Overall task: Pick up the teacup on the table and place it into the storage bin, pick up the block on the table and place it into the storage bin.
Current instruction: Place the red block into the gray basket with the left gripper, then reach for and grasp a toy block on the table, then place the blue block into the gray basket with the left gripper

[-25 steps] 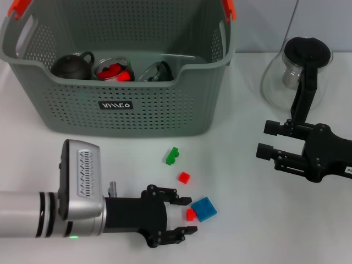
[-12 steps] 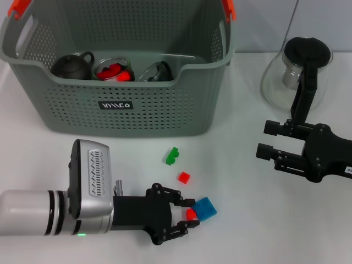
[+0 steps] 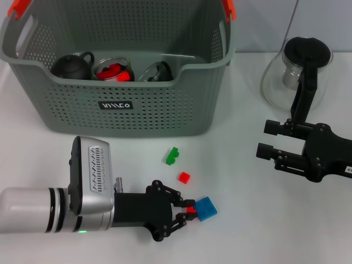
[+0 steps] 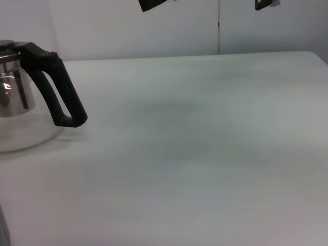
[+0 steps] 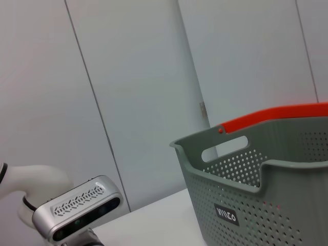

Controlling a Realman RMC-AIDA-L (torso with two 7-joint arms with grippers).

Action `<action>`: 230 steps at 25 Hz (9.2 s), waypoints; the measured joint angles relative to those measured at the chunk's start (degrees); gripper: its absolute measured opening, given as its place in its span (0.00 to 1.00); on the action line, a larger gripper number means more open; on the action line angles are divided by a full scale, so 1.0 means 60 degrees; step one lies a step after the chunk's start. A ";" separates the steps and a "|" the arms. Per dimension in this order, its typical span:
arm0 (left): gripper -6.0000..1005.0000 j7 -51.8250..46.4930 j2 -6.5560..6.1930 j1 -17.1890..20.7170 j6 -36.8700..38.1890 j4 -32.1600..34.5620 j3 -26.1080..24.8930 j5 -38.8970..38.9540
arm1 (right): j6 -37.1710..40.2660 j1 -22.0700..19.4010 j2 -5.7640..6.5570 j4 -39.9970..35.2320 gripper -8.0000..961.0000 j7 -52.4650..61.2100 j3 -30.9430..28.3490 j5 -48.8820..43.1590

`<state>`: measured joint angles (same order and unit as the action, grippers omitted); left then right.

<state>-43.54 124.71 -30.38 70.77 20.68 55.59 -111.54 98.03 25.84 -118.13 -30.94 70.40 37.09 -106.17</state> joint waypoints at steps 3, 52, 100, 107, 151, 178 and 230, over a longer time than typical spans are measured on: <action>0.18 -0.0309 -0.0045 0.0019 0.0288 0.0119 -0.0072 0.0007 | 0.0004 0.0000 0.0001 -0.0001 0.70 0.0000 0.0000 0.0001; 0.34 -0.9403 -0.0906 -0.0495 0.0303 0.6024 -0.2630 0.1275 | 0.0009 -0.0023 -0.0002 0.0061 0.70 -0.0049 0.0000 0.0057; 0.65 -0.0958 0.0015 0.0037 0.0186 0.0447 0.1019 0.0656 | -0.0107 0.0100 -0.0015 -0.0014 0.70 0.0132 0.0000 0.0058; 0.66 -0.0874 0.0016 -0.0159 -0.0297 0.0222 0.1664 0.1274 | -0.0105 0.0104 -0.0014 -0.0012 0.70 0.0131 0.0000 0.0047; 0.65 -0.0872 0.0016 -0.0077 -0.1370 0.0027 0.2315 0.2124 | -0.0043 0.0050 0.0015 -0.0015 0.70 0.0126 0.0000 0.0043; 0.45 -0.0872 0.0016 -0.0050 -0.1286 -0.0072 0.2341 0.2124 | -0.0042 0.0071 0.0014 -0.0014 0.70 0.0132 0.0000 0.0017; 0.43 -1.2715 -0.0629 -0.1320 -0.2019 0.7344 -0.1449 -0.3932 | -0.0050 0.0006 0.0000 -0.0014 0.70 0.0131 0.0000 0.0050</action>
<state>-119.84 120.93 -38.29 58.65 64.74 46.90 -135.13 97.73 25.88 -118.13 -31.02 71.19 37.09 -105.87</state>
